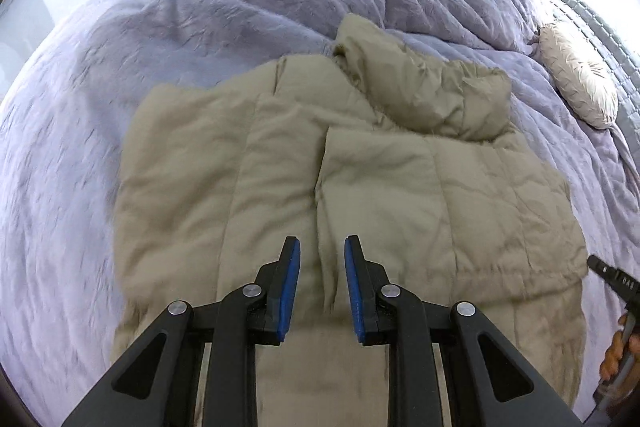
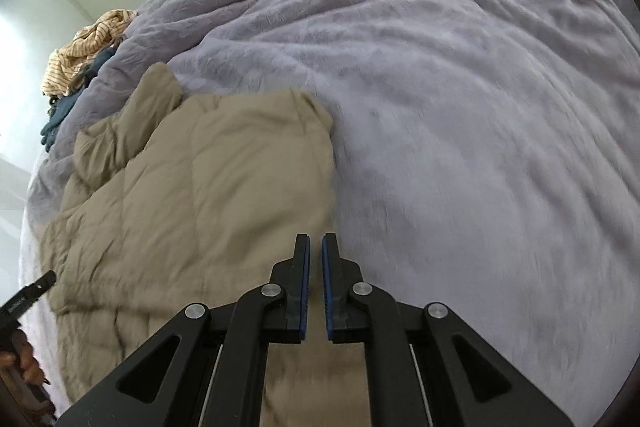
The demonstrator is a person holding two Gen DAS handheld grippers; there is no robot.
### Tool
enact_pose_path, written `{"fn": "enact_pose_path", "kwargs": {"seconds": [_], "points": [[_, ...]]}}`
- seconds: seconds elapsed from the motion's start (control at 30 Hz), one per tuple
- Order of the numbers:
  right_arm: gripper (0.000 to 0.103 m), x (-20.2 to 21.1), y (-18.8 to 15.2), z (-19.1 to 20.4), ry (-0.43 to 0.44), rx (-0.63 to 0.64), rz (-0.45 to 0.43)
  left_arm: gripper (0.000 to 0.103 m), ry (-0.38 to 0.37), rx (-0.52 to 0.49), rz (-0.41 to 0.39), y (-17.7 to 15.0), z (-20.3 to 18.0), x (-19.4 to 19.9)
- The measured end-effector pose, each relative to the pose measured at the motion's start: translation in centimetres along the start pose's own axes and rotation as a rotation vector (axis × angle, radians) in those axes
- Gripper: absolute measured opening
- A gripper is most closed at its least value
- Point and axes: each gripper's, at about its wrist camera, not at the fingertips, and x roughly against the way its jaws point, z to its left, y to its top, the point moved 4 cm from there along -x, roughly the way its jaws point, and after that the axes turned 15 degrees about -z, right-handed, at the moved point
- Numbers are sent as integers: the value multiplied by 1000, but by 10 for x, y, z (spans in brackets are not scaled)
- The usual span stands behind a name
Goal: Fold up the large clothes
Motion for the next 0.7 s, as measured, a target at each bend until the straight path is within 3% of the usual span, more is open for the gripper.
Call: {"fn": "enact_pose_path", "kwargs": {"seconds": [0.33,0.47,0.5,0.57,0.63,0.7], "points": [[7,32,-40,3,29,-36,112,25,44,25,80,-44,-3,39],[7,45,-50,14,59,-17,149,25,50,15,72,-56,-12,57],[7,48,-51,16,70,-10,156,28,41,18,74,-58,-16,61],[7,54,-53,21,87,7,169,88,32,39,70,-62,-21,71],[7,58,-55,23,104,11,186,89,31,53,27,-61,-25,85],[7,62,-57,24,116,12,197,89,33,39,37,-64,-30,92]]}}
